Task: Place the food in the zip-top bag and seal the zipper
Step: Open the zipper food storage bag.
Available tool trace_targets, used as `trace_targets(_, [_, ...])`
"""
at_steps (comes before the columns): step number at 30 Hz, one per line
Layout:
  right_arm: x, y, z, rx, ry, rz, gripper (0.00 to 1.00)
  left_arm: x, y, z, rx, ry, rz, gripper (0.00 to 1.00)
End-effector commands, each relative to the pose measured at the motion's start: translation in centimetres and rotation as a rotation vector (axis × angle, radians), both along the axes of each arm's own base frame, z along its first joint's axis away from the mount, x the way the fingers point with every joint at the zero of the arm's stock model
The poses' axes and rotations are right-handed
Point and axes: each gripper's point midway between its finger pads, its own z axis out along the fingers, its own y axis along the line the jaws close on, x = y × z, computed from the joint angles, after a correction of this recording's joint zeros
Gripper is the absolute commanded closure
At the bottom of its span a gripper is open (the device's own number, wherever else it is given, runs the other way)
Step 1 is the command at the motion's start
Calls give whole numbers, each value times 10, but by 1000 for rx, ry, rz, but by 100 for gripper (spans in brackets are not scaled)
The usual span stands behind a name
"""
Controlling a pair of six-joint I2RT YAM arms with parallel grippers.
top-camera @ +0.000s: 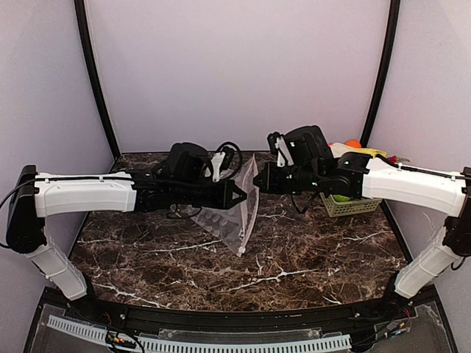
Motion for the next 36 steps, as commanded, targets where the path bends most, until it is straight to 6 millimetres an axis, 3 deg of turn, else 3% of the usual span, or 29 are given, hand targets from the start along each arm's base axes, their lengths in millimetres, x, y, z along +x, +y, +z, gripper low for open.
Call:
trace_targets(1, [0, -20, -9, -73, -20, -61, 100, 7, 28, 26, 16, -106, 103, 99])
trace_targets(7, [11, -56, -39, -268, -4, -191, 100, 11, 51, 35, 133, -173, 151, 99])
trace_targets(11, [10, -50, -40, -252, 0, -159, 99, 6, 39, 36, 105, -156, 91, 99])
trace_targets(16, [5, -27, -32, -152, -8, -68, 72, 2, 18, 37, 35, -118, 30, 99])
trace_targets(23, [0, -16, -43, -130, 23, -50, 37, 4, 5, 46, -32, -110, 15, 99])
trace_targets(30, [7, -16, -63, -197, 32, -125, 23, 4, 5, 40, -37, -87, 23, 99])
trace_targets(36, [14, -25, -88, -296, 54, -192, 15, 6, 8, 51, -47, -125, 33, 99])
